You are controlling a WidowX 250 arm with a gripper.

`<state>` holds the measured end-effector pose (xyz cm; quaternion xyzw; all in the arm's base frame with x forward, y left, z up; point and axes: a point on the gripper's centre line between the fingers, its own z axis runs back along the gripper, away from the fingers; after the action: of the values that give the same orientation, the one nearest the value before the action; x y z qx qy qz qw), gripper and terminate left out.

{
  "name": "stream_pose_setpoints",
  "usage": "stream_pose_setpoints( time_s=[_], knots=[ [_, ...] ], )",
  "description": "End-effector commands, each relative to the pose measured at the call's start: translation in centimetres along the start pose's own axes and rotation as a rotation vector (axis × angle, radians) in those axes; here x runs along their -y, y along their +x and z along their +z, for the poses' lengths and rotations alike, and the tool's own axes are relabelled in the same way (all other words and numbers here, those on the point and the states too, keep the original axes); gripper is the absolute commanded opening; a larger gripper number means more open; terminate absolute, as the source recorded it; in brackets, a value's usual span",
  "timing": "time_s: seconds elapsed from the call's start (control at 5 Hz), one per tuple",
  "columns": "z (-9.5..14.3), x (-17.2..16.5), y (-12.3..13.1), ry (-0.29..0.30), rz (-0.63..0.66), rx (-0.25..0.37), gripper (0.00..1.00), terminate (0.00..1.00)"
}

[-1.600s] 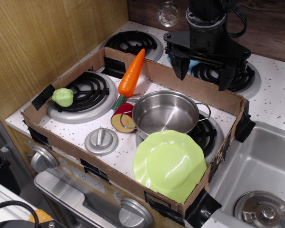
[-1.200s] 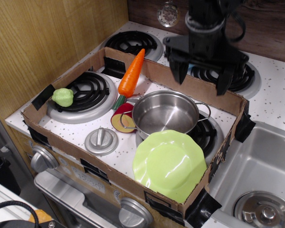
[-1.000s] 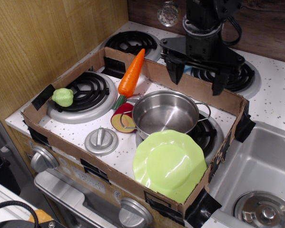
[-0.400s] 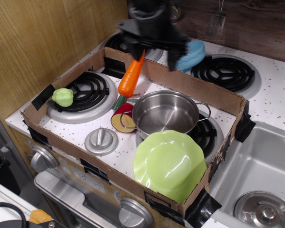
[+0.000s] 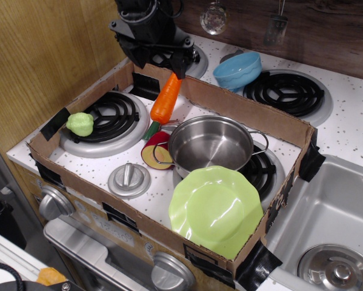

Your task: Put carrot on plate

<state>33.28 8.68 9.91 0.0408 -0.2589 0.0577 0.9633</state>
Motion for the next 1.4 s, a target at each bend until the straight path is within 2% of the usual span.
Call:
stream_pose_setpoints(
  time_s=[0.0,0.2,0.4,1.0,1.2],
  knots=[
    [-1.1,-0.7,1.4,0.018,0.018,-0.032,1.0,0.0],
    [-1.7,-0.8,1.2,0.02,0.02,-0.061,1.0,0.0],
    [-2.5,-0.9,0.6,0.026,0.038,-0.053,1.0,0.0],
    [-5.8,-1.5,-1.3,-0.014,0.06,-0.052,1.0,0.0],
    [-6.6,-1.9,-1.9,-0.008,0.072,-0.046,1.0,0.0]
  ],
)
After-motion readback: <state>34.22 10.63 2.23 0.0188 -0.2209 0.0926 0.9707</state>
